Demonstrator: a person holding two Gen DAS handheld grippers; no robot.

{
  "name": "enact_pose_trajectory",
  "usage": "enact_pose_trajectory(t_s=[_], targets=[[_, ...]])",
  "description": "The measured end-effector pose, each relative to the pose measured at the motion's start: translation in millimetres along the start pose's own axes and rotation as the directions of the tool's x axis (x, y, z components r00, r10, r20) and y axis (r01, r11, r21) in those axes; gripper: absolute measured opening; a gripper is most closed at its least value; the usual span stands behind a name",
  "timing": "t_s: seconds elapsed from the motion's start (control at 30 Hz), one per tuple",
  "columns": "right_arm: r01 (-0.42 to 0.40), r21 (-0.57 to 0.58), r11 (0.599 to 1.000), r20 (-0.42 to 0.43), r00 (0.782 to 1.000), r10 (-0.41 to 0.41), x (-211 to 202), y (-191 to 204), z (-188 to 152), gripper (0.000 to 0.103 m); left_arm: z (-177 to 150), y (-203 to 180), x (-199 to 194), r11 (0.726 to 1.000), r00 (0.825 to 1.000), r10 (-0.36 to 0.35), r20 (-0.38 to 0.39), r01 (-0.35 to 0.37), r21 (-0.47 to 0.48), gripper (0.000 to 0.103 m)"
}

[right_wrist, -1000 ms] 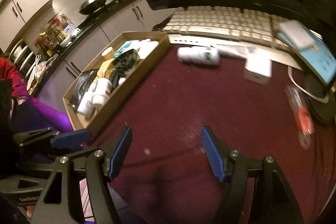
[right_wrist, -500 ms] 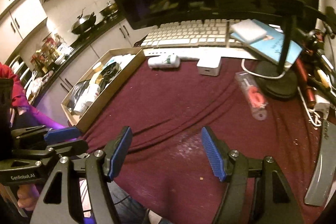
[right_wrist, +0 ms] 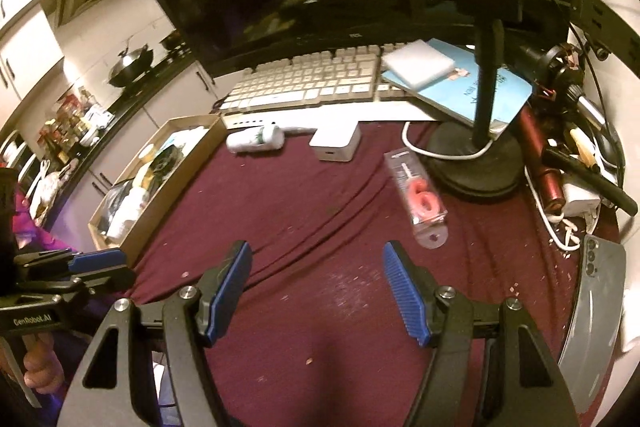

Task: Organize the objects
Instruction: 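Move both tools back over the desk toward the white bottle and candle package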

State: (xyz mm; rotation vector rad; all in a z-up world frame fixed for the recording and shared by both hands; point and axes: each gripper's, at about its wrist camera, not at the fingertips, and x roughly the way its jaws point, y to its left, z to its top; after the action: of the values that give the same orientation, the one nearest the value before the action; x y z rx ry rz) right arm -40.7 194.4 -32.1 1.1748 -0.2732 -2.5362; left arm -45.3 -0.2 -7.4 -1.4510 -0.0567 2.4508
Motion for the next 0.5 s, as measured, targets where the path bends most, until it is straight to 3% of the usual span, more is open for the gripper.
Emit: enact_pose_trajectory(t_s=[0.5], targets=[[0.099, 0.054, 0.994, -0.062, 0.993, -0.096, 53.2, -53.6, 24.6, 0.069, 55.1, 28.9, 49.9, 1.0, 0.999, 0.022, -0.028, -0.022, -0.004, 0.042]])
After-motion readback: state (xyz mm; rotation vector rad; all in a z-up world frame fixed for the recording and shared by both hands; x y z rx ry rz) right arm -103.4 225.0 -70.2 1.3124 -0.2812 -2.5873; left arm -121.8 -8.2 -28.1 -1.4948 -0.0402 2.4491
